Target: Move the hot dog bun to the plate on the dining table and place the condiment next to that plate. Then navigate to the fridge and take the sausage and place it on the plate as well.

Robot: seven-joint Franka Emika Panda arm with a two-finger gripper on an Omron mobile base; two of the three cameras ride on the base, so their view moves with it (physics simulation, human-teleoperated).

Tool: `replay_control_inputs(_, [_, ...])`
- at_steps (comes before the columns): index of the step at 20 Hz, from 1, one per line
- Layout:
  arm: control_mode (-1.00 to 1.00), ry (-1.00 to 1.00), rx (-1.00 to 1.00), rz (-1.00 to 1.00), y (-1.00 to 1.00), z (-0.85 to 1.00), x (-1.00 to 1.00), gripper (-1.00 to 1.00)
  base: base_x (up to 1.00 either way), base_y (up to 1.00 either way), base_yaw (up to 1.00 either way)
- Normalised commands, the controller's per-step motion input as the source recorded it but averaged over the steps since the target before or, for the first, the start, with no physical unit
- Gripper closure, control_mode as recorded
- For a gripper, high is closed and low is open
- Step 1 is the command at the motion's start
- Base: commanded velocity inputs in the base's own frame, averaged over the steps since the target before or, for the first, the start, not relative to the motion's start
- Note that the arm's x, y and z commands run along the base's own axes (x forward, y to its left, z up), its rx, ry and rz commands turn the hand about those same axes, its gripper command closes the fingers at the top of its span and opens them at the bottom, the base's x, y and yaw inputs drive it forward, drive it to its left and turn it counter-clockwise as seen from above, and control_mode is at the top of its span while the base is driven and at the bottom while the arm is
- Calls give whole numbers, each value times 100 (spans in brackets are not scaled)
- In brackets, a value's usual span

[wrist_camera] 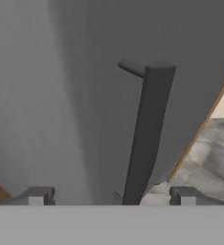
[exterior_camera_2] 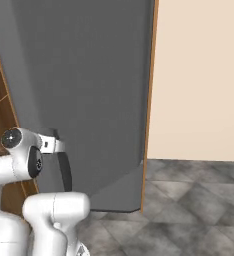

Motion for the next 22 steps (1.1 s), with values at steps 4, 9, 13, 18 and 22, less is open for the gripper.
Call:
replay_control_inputs(4, [-100, 0, -7, -18, 9, 71, -100, -100, 0, 0, 0])
replay_control_inputs(9, [-100, -2, -2, -7, 76, 70, -55, -100, 0, 0, 0])
replay_control_inputs(13, [-100, 0, 0, -2, 83, 33, -2, -100, 0, 0, 0])
replay_control_inputs(18, [-100, 0, -1, 0, 67, 1, 73, -100, 0, 0, 0])
replay_control_inputs(22, [-100, 0, -9, -6, 46, 0, 100, -100, 0, 0, 0])
